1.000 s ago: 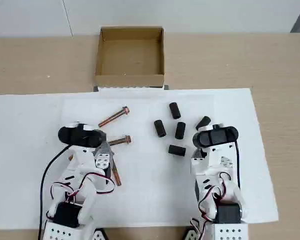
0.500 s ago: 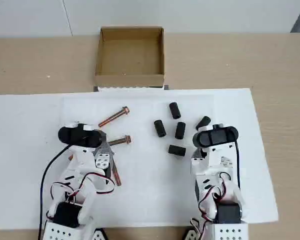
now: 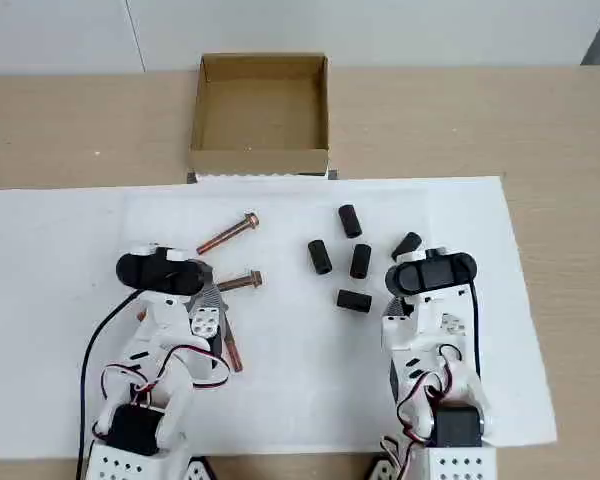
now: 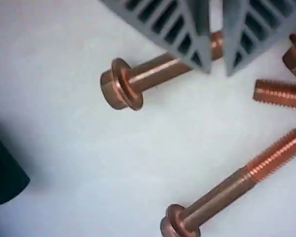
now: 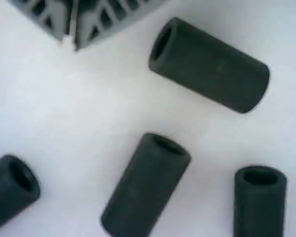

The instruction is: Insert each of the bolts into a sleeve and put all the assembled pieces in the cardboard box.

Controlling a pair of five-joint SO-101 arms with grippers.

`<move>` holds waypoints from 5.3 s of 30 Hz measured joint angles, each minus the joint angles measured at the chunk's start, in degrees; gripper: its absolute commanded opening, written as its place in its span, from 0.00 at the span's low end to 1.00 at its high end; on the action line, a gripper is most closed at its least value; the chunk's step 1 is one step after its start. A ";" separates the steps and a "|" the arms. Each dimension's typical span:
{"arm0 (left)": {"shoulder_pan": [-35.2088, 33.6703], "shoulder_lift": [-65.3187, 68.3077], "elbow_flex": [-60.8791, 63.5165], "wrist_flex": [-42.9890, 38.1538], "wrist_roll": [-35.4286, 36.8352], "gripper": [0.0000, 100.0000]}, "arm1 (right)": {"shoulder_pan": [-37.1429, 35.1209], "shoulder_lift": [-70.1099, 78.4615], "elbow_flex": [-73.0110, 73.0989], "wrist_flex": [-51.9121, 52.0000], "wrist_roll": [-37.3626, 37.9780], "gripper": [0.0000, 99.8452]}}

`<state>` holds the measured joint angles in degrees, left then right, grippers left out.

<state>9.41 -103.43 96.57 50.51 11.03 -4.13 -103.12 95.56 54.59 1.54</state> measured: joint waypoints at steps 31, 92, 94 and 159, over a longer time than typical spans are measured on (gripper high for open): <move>0.00 0.00 0.00 0.00 0.00 0.01 | 0.00 0.00 0.00 0.00 0.00 0.00; -18.73 33.93 -58.73 25.67 -13.01 0.01 | 0.00 0.00 0.00 0.00 0.00 0.00; -19.34 37.10 -59.34 25.67 -13.01 0.01 | 0.00 0.00 0.00 0.00 0.00 0.00; -12.57 77.19 -75.52 22.95 -11.34 0.01 | -1.93 64.62 -61.36 10.29 3.78 0.07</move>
<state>-3.16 -26.24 21.05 73.45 -0.31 -6.07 -38.51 34.20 64.88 5.32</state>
